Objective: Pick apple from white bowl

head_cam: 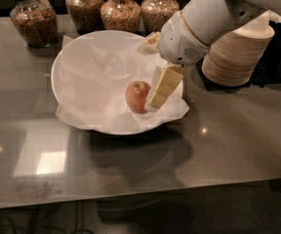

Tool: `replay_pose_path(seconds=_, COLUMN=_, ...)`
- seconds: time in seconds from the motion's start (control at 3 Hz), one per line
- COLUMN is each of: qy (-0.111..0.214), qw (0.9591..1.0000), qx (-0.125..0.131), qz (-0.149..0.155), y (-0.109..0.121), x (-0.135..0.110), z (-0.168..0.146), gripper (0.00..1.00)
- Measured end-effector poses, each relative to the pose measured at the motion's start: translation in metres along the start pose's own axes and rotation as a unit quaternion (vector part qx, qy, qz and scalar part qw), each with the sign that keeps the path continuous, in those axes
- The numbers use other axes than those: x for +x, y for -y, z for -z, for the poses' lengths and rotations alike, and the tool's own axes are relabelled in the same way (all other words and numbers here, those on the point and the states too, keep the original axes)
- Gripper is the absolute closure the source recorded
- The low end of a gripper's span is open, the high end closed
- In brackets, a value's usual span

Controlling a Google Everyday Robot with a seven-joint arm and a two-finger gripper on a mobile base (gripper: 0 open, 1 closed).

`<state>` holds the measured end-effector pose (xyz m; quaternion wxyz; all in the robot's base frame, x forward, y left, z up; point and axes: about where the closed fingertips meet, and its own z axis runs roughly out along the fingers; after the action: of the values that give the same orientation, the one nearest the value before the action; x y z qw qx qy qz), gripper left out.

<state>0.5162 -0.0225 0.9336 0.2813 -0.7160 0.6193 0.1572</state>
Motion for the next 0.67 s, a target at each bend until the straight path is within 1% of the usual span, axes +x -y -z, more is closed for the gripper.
replay_pose_path(seconds=0.33, qy=0.006, qw=0.9999, qx=-0.006, qz=0.015, y=0.003, x=0.0, z=-0.013, gripper=0.17)
replay_pose_path(seconds=0.67, qy=0.011, qw=0.9994, qx=-0.012, qz=0.03, y=0.004, x=0.002, z=-0.026, gripper=0.15)
